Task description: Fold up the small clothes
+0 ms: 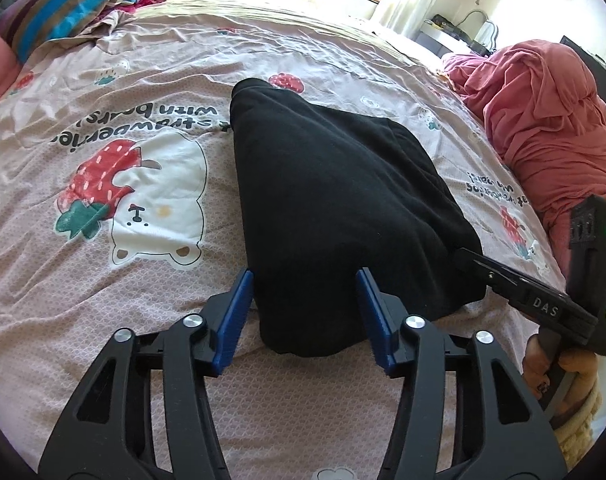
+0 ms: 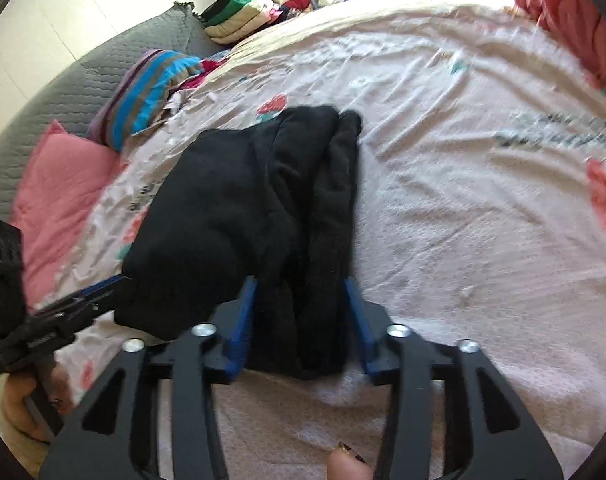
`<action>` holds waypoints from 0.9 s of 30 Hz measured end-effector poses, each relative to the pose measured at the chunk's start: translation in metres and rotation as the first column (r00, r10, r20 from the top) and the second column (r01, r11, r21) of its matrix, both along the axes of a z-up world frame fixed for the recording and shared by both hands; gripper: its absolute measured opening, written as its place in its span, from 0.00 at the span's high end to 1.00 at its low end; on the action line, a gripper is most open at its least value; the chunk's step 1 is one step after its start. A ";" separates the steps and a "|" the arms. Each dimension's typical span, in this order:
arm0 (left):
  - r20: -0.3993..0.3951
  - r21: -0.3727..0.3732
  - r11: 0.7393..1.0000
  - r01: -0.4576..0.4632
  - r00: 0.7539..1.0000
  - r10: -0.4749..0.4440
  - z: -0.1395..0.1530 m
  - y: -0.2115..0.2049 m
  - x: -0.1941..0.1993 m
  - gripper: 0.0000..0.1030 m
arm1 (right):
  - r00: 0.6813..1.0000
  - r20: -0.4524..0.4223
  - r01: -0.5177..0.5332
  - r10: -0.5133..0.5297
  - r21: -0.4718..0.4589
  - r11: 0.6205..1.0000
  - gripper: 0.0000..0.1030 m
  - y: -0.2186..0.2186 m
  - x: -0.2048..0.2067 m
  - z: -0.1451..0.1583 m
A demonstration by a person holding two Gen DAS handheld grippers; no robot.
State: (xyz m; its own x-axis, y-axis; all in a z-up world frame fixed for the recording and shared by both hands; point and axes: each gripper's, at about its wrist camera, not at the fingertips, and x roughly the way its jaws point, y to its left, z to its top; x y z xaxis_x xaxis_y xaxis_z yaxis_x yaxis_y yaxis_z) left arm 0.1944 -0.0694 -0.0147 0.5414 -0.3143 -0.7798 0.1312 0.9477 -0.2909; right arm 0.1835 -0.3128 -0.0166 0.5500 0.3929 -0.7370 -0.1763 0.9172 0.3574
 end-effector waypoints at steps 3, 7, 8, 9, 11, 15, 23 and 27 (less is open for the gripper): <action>0.004 -0.003 1.000 -0.003 1.000 0.003 0.001 0.001 -0.002 0.49 | 0.999 0.034 0.014 -0.013 -0.041 0.999 0.44 0.001 -0.008 0.004; 0.015 -0.011 1.000 -0.013 1.000 0.013 0.005 0.004 -0.006 0.43 | 0.995 0.090 0.047 -0.039 -0.090 0.995 0.22 -0.002 -0.020 0.013; 0.019 -0.012 1.000 -0.014 1.000 0.015 0.007 0.005 -0.007 0.40 | 0.994 0.104 0.055 -0.044 -0.104 0.993 0.18 -0.003 -0.024 0.016; 0.023 -0.012 1.000 -0.017 1.000 0.018 0.008 0.006 -0.008 0.37 | 0.992 0.116 0.060 -0.046 -0.115 0.992 0.16 -0.004 -0.028 0.018; 0.031 -0.016 1.000 -0.022 0.999 0.023 0.012 0.007 -0.010 0.36 | 0.988 0.149 0.073 -0.052 -0.140 0.988 0.12 -0.005 -0.034 0.024; 0.051 -0.018 0.999 -0.032 0.998 0.033 0.018 0.010 -0.016 0.21 | 0.974 0.219 0.094 -0.053 -0.181 0.979 0.07 -0.005 -0.048 0.035; 0.131 0.029 0.998 -0.059 0.990 0.054 0.035 0.016 -0.032 0.09 | 0.939 0.339 0.123 -0.051 -0.193 0.973 0.04 0.001 -0.075 0.060; 0.171 0.051 0.996 -0.077 0.983 0.067 0.042 0.022 -0.047 0.09 | 0.917 0.395 0.138 -0.049 -0.200 0.970 0.04 0.006 -0.090 0.070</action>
State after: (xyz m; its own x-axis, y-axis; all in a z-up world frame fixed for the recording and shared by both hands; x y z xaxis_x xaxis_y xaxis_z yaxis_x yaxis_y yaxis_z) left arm 0.1479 -0.0479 0.0274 0.6867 -0.2275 -0.6905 0.1047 0.9708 -0.2157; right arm 0.0936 -0.3070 0.0532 0.8339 0.1791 -0.5221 -0.1690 0.9833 0.0673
